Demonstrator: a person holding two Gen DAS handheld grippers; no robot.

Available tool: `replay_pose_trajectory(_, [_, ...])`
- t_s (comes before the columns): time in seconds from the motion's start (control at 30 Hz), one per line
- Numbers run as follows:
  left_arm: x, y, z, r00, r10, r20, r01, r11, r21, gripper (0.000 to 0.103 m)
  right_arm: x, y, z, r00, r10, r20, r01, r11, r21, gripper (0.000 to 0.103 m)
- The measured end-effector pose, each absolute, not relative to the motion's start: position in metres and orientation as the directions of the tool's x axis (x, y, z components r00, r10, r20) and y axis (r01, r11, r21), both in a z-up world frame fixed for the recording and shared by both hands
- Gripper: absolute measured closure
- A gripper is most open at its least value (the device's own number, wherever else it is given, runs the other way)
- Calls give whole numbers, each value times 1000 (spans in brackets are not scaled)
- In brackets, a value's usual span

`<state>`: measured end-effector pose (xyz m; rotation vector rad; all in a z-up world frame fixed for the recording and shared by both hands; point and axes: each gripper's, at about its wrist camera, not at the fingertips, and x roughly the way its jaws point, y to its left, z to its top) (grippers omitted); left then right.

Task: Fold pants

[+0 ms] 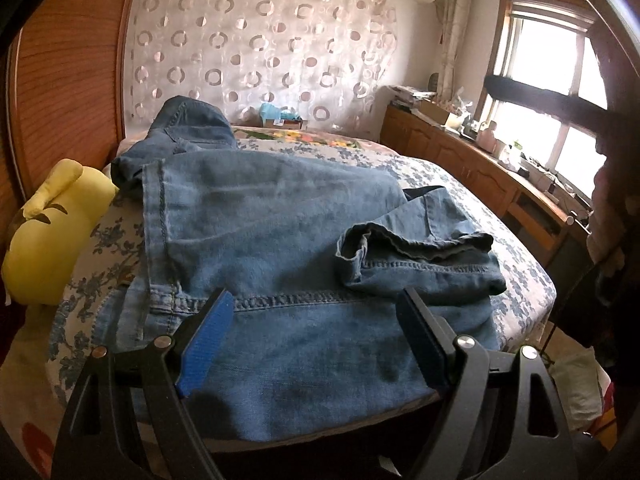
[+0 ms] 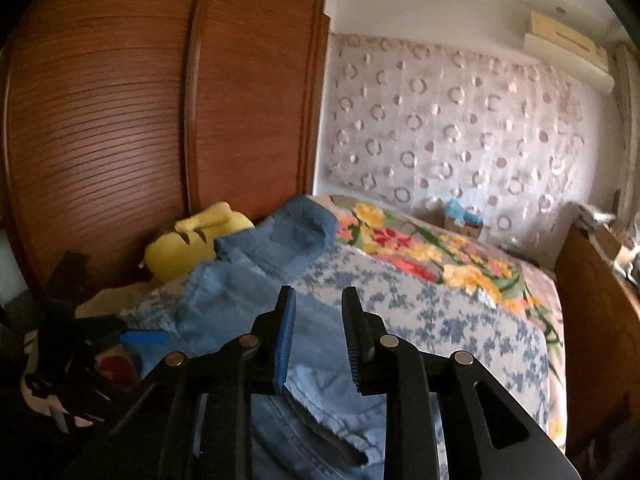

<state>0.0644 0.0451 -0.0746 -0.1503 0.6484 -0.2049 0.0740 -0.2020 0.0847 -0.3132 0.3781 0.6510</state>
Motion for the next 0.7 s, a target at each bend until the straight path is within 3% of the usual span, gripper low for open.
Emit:
replay_pose_trajectory(0.4, [87, 26, -71, 766, -252, -592, 204, 968, -149, 19, 56, -195, 90, 764, 435, -477, -550, 825, -128, 72])
replay_pose_trajectory(0.5, [93, 22, -71, 757, -271, -595, 227, 962, -149, 25, 57, -193, 84, 764, 424, -487, -537, 836, -115, 65])
replay_pose_trajectory(0.7, [108, 15, -77, 732, -287, -618, 247, 957, -151, 38, 59, -187, 73, 756, 401, -518, -514, 853, -90, 62])
